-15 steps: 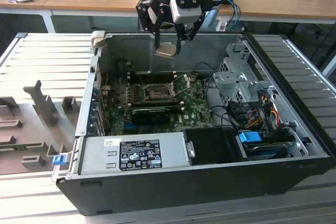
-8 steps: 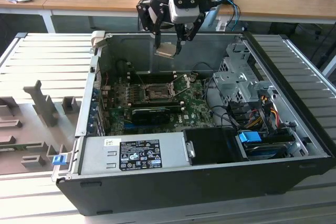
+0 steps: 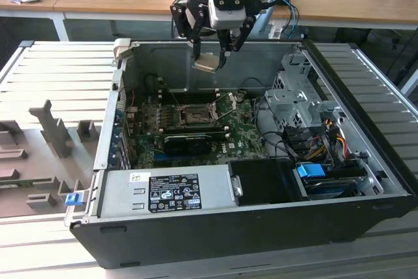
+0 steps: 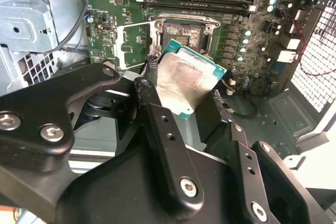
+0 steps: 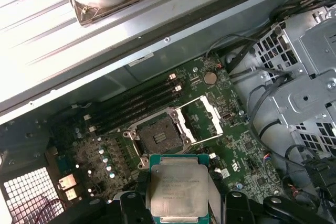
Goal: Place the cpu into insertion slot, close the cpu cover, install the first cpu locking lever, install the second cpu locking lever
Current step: 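Place the cpu into insertion slot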
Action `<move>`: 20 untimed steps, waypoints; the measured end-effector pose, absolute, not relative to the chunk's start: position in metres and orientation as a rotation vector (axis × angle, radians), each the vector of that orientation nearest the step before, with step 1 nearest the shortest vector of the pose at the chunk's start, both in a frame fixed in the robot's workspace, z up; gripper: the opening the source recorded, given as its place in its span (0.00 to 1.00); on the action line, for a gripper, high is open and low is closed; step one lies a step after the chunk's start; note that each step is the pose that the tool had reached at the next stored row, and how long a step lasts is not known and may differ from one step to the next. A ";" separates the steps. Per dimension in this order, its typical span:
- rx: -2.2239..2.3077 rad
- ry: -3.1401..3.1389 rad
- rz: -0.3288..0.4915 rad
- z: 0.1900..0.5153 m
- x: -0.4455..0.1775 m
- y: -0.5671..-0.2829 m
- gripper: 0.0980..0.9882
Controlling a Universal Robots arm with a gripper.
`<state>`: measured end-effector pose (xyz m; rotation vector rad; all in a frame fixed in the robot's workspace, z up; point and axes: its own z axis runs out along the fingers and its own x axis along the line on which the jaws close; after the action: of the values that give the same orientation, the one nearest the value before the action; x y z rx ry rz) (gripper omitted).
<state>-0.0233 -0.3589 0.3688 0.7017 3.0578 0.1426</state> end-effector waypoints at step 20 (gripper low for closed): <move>0.813 3.027 0.142 0.369 -0.023 -0.359 0.48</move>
<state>-0.0233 -0.3589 0.3687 0.8127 3.0266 0.1423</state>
